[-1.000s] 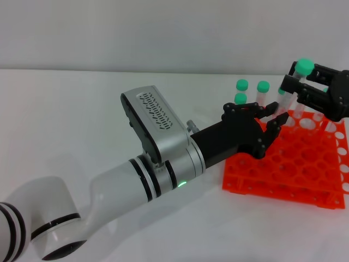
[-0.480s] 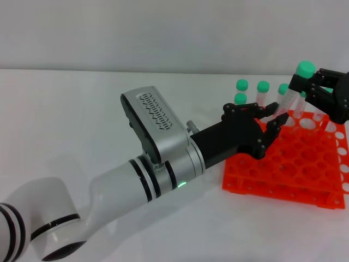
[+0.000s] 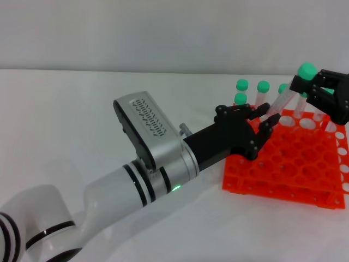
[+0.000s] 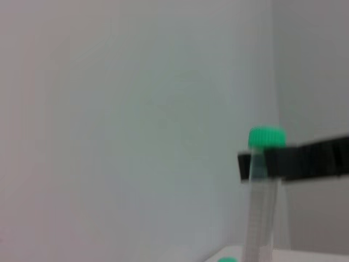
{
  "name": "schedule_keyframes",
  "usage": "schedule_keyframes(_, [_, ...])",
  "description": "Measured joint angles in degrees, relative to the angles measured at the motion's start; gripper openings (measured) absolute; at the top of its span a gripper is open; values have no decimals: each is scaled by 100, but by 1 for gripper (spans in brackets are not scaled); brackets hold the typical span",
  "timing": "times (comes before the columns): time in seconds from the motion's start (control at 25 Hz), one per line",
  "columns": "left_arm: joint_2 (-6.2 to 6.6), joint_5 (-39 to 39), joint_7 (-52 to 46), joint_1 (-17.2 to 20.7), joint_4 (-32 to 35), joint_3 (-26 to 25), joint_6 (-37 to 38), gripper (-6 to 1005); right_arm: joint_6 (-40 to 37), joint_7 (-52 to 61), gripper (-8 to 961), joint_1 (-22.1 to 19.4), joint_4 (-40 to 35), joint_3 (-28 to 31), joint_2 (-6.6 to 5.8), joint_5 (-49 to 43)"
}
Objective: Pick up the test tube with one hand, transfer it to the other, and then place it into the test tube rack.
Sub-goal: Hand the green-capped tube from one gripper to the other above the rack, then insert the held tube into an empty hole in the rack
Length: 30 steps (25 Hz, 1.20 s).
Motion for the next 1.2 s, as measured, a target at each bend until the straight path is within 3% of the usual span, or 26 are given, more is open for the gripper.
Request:
schedule_keyframes(0.28, [-8, -26, 378, 193, 55, -96, -26, 223, 12, -56, 223, 2, 8, 8, 3, 76])
schedule_keyframes(0.36, [-13, -28, 401, 310, 73, -227, -24, 409, -15, -74, 215, 2, 8, 12, 4, 123])
schedule_keyframes(0.6, [15, -35, 1248, 1024, 370, -532, 152, 646, -374, -188, 203, -1, -47, 76, -8, 151])
schedule_keyframes(0.88, [46, -55, 1698, 2441, 594, -1566, 834, 710, -1037, -564, 203, 222, -238, -415, 45, -167])
schedule_keyframes(1.0, [46, -182, 1698, 2723, 283, -1724, 1268, 738, -1439, -614, 203, 322, -222, -684, 53, -150])
schedule_keyframes(1.2, [50, -625, 1670, 2839, -237, -1740, 1477, 768, -1816, -739, 203, 419, -187, -989, 102, -129])
